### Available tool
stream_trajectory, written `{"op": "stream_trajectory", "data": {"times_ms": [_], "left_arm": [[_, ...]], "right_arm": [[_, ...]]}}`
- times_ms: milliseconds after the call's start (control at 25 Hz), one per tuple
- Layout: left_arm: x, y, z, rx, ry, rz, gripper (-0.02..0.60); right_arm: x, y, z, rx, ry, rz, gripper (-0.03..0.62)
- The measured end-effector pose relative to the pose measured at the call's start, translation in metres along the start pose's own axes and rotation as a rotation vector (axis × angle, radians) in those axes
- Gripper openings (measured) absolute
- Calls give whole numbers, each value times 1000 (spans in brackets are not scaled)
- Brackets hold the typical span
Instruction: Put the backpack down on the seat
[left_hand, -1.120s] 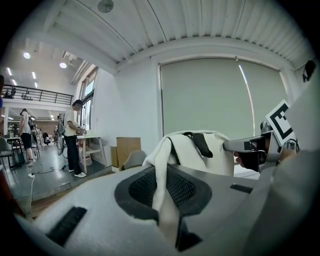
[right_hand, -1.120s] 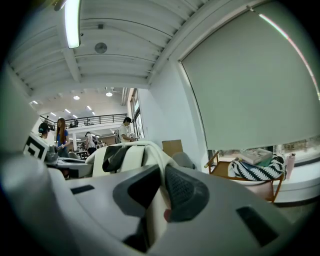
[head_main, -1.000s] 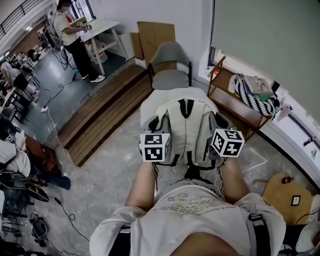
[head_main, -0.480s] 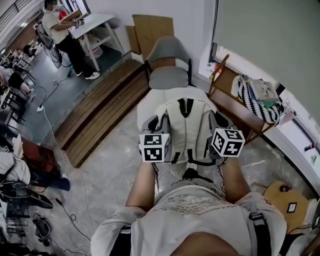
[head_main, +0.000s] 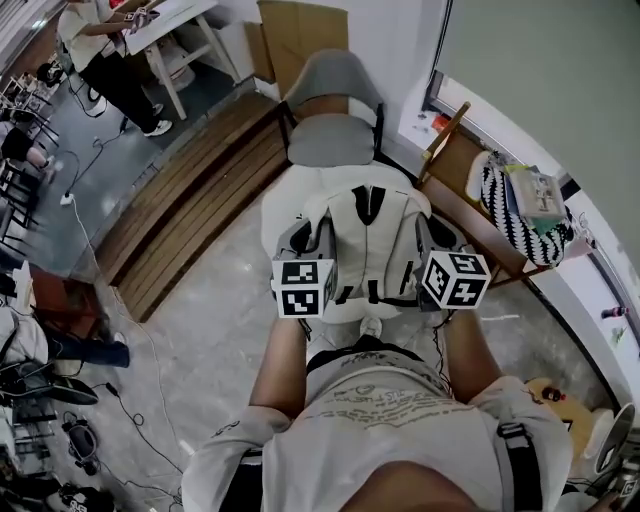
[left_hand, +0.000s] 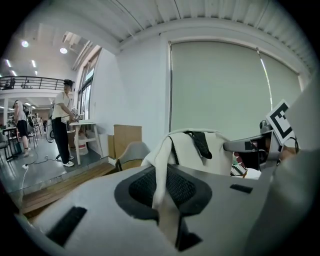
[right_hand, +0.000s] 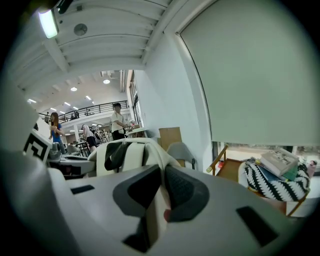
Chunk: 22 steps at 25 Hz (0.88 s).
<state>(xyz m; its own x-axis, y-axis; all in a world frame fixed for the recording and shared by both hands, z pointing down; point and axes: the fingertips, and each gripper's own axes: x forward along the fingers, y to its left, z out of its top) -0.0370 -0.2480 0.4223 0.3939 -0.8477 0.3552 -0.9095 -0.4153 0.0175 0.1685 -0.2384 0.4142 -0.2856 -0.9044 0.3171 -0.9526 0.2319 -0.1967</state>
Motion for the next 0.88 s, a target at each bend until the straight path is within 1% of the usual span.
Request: {"op": "stream_trajectory", "data": {"times_ms": [200,400,480,760,880], "left_arm": [[36,15,-3,-12,30,2,58],[74,32,-5,-14,65,-36,58],[89,38,-11,-6,91,-63,58],[142,56,-60,19,219,-161,58],[164,69,-86,25,271,-184,58]], "right_arm": [[35,-12,0,1,31,-1,49],[74,-23,-2,20,67,-36,49],[89,-28,-8,29,91,-56,49],[140,-45,-59,78,224,-98,49],[165,-49,-89,60,268,-83,49]]}}
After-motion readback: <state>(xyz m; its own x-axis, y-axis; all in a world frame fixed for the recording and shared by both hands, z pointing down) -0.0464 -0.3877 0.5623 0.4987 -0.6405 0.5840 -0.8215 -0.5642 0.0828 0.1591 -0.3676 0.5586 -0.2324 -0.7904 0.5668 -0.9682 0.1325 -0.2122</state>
